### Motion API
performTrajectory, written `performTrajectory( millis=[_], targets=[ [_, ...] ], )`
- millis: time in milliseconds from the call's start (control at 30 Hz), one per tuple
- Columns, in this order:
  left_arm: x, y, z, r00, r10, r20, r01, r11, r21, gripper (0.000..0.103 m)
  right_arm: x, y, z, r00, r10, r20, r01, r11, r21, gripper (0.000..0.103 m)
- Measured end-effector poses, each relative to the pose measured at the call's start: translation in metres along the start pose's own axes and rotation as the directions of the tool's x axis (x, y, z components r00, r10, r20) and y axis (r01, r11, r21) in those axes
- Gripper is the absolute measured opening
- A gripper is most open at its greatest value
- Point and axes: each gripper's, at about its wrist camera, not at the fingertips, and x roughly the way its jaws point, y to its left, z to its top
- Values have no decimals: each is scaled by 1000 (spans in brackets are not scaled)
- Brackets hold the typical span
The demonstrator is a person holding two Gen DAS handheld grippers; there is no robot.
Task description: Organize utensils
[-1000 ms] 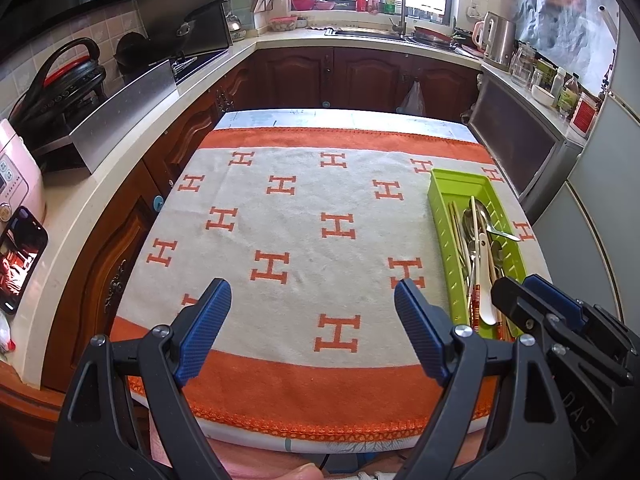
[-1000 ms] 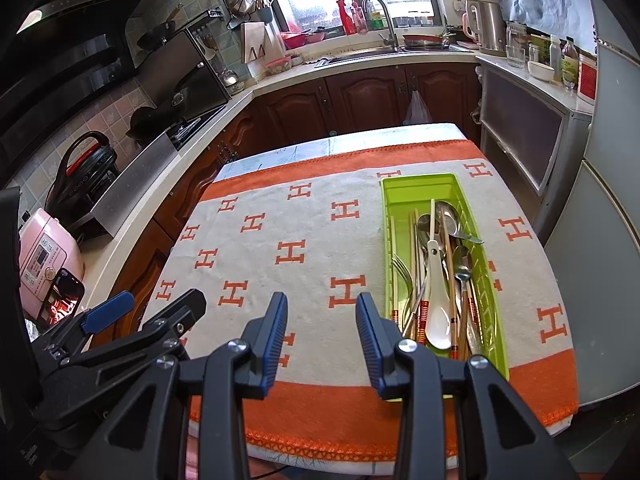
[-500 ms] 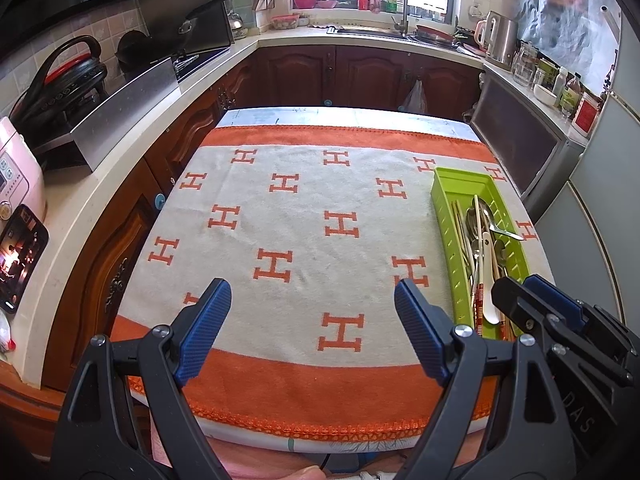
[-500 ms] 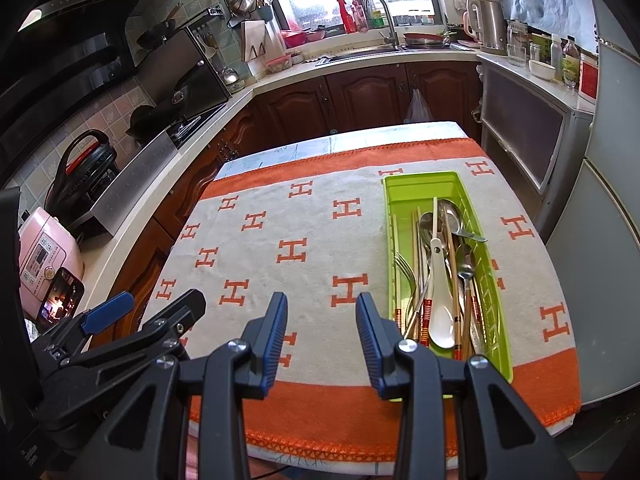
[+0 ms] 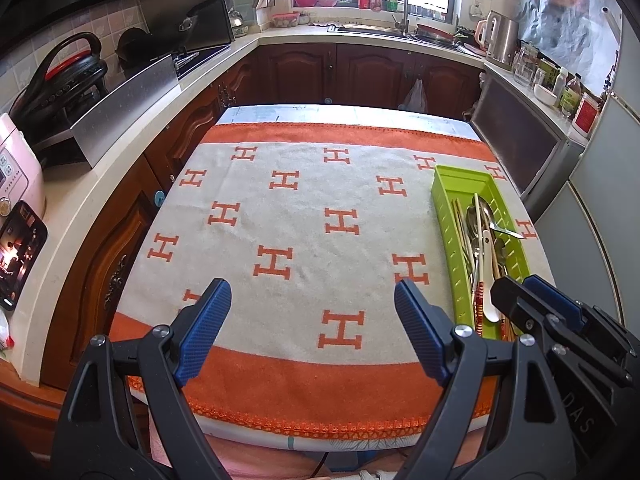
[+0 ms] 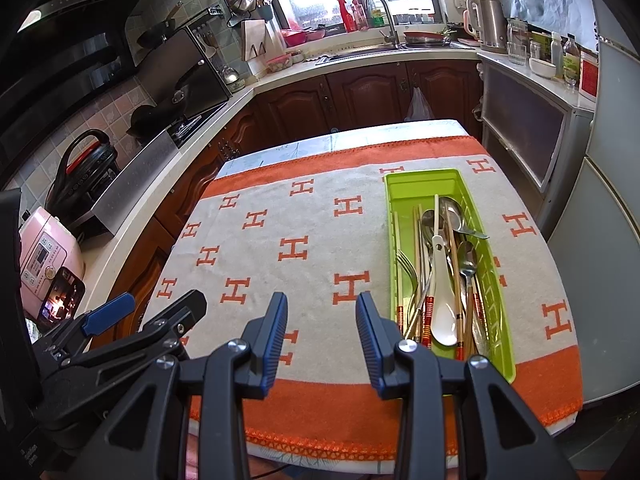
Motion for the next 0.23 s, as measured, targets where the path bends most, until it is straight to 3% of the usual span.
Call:
performTrajectory(
  millis=[233],
  targets=[
    [-1,-5,-2,1000,9,5,-9,1000,5,82,0,-1,0,1000,1,-2,-1,1000,0,36]
  ],
)
